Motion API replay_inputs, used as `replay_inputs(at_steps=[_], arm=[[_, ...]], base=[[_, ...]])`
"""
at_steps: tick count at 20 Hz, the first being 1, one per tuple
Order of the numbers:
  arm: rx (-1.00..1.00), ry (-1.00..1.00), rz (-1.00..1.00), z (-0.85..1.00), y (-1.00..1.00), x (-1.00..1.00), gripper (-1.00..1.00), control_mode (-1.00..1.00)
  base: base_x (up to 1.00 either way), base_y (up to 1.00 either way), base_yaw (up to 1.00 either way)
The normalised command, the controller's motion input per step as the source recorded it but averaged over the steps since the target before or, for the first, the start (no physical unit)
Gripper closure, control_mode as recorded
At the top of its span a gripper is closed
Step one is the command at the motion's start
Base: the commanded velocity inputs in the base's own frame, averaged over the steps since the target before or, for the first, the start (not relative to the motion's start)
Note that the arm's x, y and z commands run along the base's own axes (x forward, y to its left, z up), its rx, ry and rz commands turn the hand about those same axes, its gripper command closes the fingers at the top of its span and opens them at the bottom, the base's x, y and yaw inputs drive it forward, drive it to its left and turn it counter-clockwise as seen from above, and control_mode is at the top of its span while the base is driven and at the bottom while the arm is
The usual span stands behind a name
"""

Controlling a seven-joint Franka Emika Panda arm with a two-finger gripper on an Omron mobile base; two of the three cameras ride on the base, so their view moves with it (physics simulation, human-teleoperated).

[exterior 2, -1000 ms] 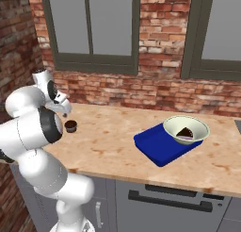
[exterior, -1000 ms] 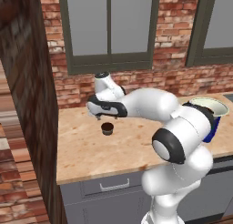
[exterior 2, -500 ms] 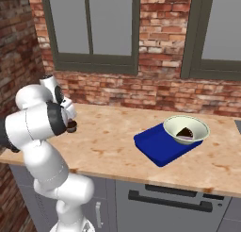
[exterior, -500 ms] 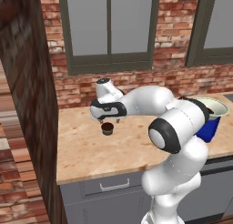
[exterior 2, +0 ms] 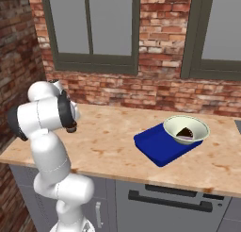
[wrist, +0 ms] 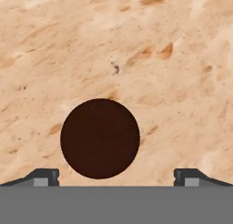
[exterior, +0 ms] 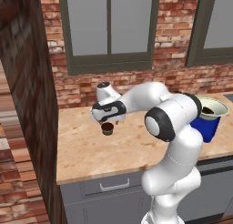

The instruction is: Place the bowl with cake and the cupcake onto the tray.

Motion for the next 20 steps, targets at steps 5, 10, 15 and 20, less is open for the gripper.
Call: replay_inputs(at_steps=[5, 10, 15, 20], arm=[[0.0, 0.01, 0.0, -0.3, 0.0, 0.17, -1.0, -1.0], [0.0, 0.05, -0.01, -0.33, 0.0, 0.03, -1.0, -1.0], [0.01, 0.03, -0.03, -0.33, 0.0, 0.0, -1.0, -1.0], [0.01, 0.01, -0.02, -0.32, 0.0, -0.01, 1.0, -1.0]], base=[[0.0, 0.0, 0.0], [0.0, 0.0, 0.0], [0.0, 0.0, 0.0], [0.0, 0.0, 0.0]])
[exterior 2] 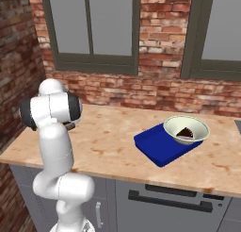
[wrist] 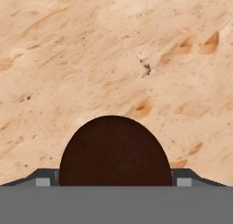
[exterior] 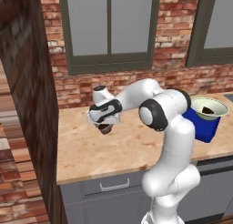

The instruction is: Place the bowl with cake and the cupcake onto the tray.

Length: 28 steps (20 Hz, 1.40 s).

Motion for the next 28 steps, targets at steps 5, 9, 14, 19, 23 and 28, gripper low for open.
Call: replay_inputs(at_steps=[5, 9, 14, 19, 23, 28], arm=[[0.02, 0.02, -0.04, -0.29, -0.04, -0.16, 1.0, -1.0], [0.17, 0.0, -0.08, 0.03, -0.45, -0.32, 1.0, -1.0], [0.07, -0.12, -0.07, 0.5, -0.64, -0.25, 1.0, -1.0], [-0.04, -0.21, -0.06, 0.57, -0.63, -0.3, 1.0, -1.0], [-0.11, -0.2, -0.13, 0.58, -0.15, -0.2, 1.0, -1.0], [-0.19, -0.01, -0.25, 0.33, -0.4, 0.0, 1.0, -1.0]], base=[[0.0, 0.0, 0.0], [0.0, 0.0, 0.0], [0.0, 0.0, 0.0], [0.0, 0.0, 0.0], [0.0, 0.0, 0.0], [0.0, 0.0, 0.0]])
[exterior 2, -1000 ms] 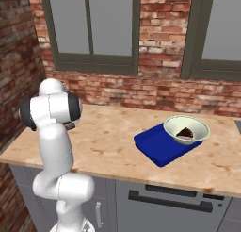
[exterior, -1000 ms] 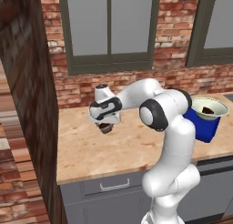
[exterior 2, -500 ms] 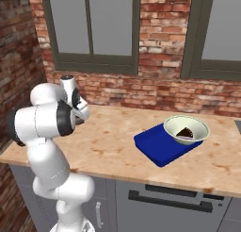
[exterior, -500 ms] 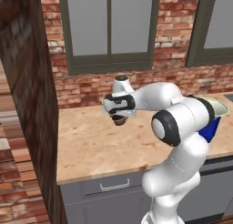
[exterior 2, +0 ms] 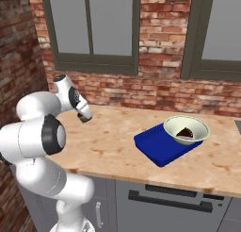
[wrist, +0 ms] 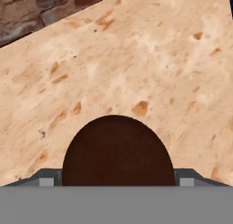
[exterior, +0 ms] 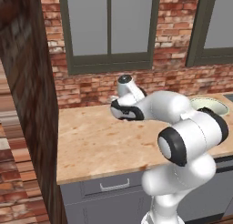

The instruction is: Place the bowl with cake and the cupcake onto the tray.

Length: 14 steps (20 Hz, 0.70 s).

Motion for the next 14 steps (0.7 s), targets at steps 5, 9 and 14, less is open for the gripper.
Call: replay_inputs(at_steps=[5, 9, 14], arm=[[-0.18, 0.0, -0.24, 0.32, -0.46, 0.0, 1.0, -1.0], [-0.04, 0.0, -0.16, 0.02, -0.71, 0.0, 1.0, -1.0], [0.03, 0.01, -0.09, -0.14, -0.92, 0.15, 1.0, -1.0]], base=[[0.0, 0.0, 0.0], [0.0, 0.0, 0.0], [0.0, 0.0, 0.0]])
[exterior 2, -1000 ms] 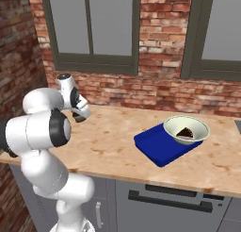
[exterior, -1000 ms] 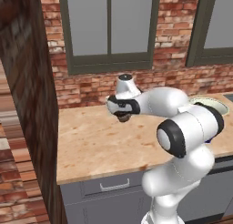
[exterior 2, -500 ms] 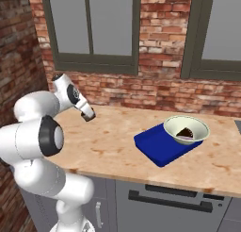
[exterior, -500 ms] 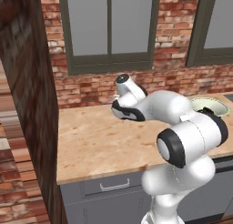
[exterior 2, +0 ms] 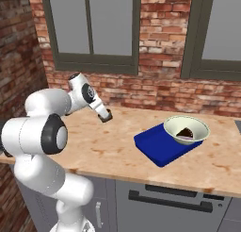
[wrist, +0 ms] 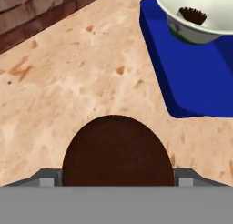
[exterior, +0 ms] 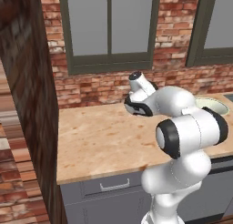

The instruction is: Place the bowl with cake and the cupcake onto the tray.

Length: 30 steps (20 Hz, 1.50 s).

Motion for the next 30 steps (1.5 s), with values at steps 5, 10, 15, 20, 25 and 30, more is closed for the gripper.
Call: replay_inputs(at_steps=[5, 10, 15, 20, 25, 30], arm=[[0.08, -0.01, -0.08, -0.08, -1.0, 0.0, 1.0, -1.0], [0.12, -0.01, -0.04, 0.0, -1.0, -0.03, 1.0, -1.0], [0.12, 0.0, -0.09, -0.15, -0.92, -0.17, 1.0, -1.0], [0.06, 0.0, -0.13, -0.4, -0.5, -0.26, 1.0, -1.0], [0.02, -0.04, -0.04, -0.3, -0.23, 0.08, 1.0, -1.0], [0.0, -0.05, 0.0, -0.32, -0.14, 0.21, 1.0, -1.0]], base=[[0.0, 0.0, 0.0], [0.0, 0.0, 0.0], [0.0, 0.0, 0.0], [0.0, 0.0, 0.0], [0.0, 0.0, 0.0], [0.0, 0.0, 0.0]])
